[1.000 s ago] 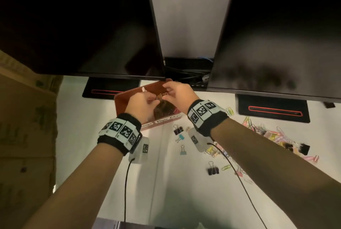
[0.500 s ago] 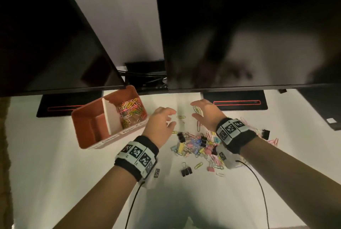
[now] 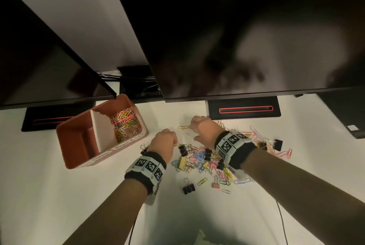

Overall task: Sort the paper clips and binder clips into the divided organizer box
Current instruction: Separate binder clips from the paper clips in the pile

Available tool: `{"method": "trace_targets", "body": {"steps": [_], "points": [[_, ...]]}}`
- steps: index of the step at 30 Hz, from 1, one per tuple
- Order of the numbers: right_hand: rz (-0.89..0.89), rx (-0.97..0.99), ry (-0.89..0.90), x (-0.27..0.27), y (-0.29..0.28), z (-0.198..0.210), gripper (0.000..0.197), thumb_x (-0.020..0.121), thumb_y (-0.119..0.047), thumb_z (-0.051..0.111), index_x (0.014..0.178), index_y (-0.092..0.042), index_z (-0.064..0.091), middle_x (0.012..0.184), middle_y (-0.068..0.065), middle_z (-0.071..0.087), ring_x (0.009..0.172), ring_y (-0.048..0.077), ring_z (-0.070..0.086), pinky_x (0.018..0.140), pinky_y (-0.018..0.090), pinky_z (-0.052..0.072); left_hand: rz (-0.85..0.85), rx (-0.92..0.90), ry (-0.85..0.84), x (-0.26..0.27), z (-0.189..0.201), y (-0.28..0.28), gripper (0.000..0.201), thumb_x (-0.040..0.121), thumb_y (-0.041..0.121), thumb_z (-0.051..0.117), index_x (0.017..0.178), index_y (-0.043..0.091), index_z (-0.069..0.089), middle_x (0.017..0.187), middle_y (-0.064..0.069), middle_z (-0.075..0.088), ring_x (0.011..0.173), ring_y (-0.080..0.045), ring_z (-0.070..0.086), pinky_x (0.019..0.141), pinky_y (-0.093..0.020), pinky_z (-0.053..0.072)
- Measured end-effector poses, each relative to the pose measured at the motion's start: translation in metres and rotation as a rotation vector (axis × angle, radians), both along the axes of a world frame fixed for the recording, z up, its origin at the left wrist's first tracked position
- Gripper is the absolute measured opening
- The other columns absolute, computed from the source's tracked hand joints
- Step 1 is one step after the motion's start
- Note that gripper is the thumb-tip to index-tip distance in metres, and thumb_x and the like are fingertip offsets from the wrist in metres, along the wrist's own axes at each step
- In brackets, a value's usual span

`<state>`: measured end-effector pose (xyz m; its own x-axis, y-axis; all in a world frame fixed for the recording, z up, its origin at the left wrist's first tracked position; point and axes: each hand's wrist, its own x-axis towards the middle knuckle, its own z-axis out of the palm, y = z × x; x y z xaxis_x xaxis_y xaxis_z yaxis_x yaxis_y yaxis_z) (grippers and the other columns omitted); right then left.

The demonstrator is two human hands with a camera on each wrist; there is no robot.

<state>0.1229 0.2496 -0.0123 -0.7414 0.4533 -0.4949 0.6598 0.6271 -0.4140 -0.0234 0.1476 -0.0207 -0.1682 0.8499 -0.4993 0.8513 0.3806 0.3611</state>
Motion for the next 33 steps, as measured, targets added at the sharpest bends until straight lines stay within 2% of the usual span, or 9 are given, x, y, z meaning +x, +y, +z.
{"method": "trace_targets", "body": {"steps": [3, 9, 12, 15, 18, 21, 24, 28, 33], "points": [[0.018, -0.031, 0.034, 0.013, -0.01, -0.001, 0.04, 0.088, -0.012, 0.056, 0.127, -0.008, 0.052, 0.128, 0.008, 0.047, 0.116, 0.026, 0.046, 0.101, 0.034, 0.039, -0.02, -0.012, -0.002, -0.001, -0.002, 0.001, 0.023, 0.086, -0.001, 0.048, 0.098, 0.012, 0.062, 0.104, -0.007, 0.054, 0.097, -0.023, 0.055, 0.087, -0.035, 0.049], [-0.017, -0.045, 0.08, 0.021, -0.032, -0.006, 0.041, 0.084, -0.016, 0.063, 0.123, -0.006, 0.054, 0.121, 0.01, 0.05, 0.111, 0.027, 0.048, 0.097, 0.038, 0.043, -0.053, -0.041, -0.043, -0.003, -0.002, -0.002, 0.019, 0.089, 0.007, 0.048, 0.105, 0.011, 0.057, 0.112, -0.008, 0.057, 0.101, -0.023, 0.056, 0.091, -0.031, 0.046], [-0.045, -0.05, 0.112, 0.019, -0.042, -0.011, 0.03, 0.086, -0.007, 0.058, 0.115, -0.008, 0.06, 0.114, 0.01, 0.055, 0.106, 0.026, 0.052, 0.093, 0.037, 0.046, -0.072, -0.027, -0.059, -0.002, 0.0, -0.005, 0.017, 0.089, 0.008, 0.048, 0.098, 0.012, 0.063, 0.106, -0.007, 0.055, 0.092, -0.021, 0.058, 0.085, -0.027, 0.046], [-0.079, -0.073, 0.117, 0.018, -0.049, -0.015, 0.027, 0.086, 0.002, 0.05, 0.106, -0.01, 0.063, 0.106, 0.009, 0.06, 0.098, 0.027, 0.057, 0.087, 0.038, 0.05, -0.022, 0.052, -0.079, -0.003, 0.004, 0.0, 0.014, 0.088, 0.009, 0.05, 0.092, 0.01, 0.063, 0.099, -0.005, 0.052, 0.083, -0.021, 0.058, 0.082, -0.027, 0.047], [-0.109, -0.093, 0.087, 0.017, -0.049, -0.015, 0.025, 0.087, 0.002, 0.048, 0.101, -0.011, 0.064, 0.103, 0.01, 0.062, 0.094, 0.027, 0.058, 0.085, 0.036, 0.05, -0.037, 0.102, -0.127, -0.001, 0.006, 0.006, 0.008, 0.086, 0.01, 0.055, 0.089, 0.009, 0.062, 0.092, -0.003, 0.053, 0.082, -0.021, 0.058, 0.079, -0.028, 0.047], [-0.142, -0.107, 0.062, 0.017, -0.046, -0.011, 0.021, 0.088, -0.003, 0.05, 0.102, -0.011, 0.064, 0.103, 0.01, 0.065, 0.096, 0.027, 0.06, 0.086, 0.037, 0.051, -0.054, 0.017, -0.209, 0.002, 0.005, 0.005, 0.008, 0.083, 0.01, 0.062, 0.091, 0.01, 0.063, 0.089, -0.004, 0.062, 0.084, -0.02, 0.06, 0.078, -0.027, 0.048], [-0.123, -0.114, 0.028, 0.016, -0.042, -0.008, 0.023, 0.088, -0.003, 0.047, 0.102, -0.009, 0.065, 0.106, 0.011, 0.065, 0.1, 0.026, 0.058, 0.088, 0.035, 0.049, -0.092, -0.051, -0.218, 0.002, 0.003, 0.001, 0.015, 0.083, 0.01, 0.062, 0.097, 0.013, 0.062, 0.093, -0.004, 0.066, 0.086, -0.019, 0.061, 0.082, -0.03, 0.05], [-0.154, -0.127, 0.061, 0.02, -0.034, -0.004, 0.027, 0.087, 0.0, 0.046, 0.1, -0.01, 0.067, 0.107, 0.008, 0.065, 0.099, 0.024, 0.059, 0.089, 0.031, 0.048, -0.16, -0.039, -0.128, 0.002, 0.002, -0.002, 0.014, 0.086, 0.013, 0.059, 0.099, 0.013, 0.063, 0.099, -0.004, 0.06, 0.091, -0.019, 0.058, 0.086, -0.031, 0.048], [-0.291, -0.039, 0.175, 0.036, -0.01, 0.004, 0.017, 0.088, -0.008, 0.056, 0.097, -0.013, 0.07, 0.102, 0.004, 0.06, 0.082, 0.011, 0.052, 0.083, 0.021, 0.047, -0.163, -0.006, -0.115, 0.004, 0.0, -0.008, 0.012, 0.087, 0.013, 0.057, 0.096, 0.012, 0.065, 0.101, -0.004, 0.057, 0.091, -0.02, 0.058, 0.086, -0.031, 0.049]]}}
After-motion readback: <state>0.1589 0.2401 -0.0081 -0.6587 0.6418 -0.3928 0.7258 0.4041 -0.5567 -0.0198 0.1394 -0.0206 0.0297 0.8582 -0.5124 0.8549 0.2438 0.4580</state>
